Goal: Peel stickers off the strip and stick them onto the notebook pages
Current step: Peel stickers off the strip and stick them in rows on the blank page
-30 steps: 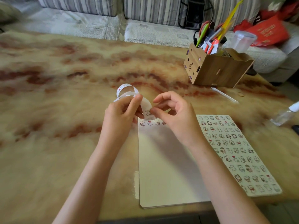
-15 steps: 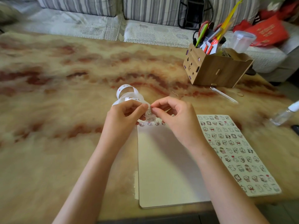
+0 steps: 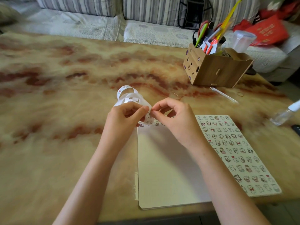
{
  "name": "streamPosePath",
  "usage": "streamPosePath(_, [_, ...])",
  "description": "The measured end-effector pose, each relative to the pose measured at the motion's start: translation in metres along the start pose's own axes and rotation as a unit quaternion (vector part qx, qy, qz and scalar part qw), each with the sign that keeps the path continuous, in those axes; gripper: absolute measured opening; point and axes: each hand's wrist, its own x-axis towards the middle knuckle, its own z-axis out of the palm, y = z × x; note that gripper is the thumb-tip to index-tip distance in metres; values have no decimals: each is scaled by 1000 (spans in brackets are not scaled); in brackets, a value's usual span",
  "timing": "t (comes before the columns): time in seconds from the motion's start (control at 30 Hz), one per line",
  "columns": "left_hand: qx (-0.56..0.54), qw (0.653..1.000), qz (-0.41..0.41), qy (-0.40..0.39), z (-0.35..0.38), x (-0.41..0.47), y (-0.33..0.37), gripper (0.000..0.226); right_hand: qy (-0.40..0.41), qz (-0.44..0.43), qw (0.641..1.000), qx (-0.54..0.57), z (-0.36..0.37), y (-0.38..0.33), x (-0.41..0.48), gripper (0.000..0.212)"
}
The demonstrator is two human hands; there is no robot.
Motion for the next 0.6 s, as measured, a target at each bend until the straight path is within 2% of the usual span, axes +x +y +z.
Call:
streamPosePath(0.33, [-1, 999, -34, 2, 0, 3, -6, 19, -48, -24, 998, -42, -5, -1, 1, 7])
streamPosePath(0.5, [31, 999, -33, 23, -1, 4, -10, 20, -42, 35, 998, 24, -25, -4, 4, 7])
streamPosePath(0.6, [66, 997, -30, 27, 0, 4, -13, 19, -28, 103, 994, 16, -50, 5, 6, 3])
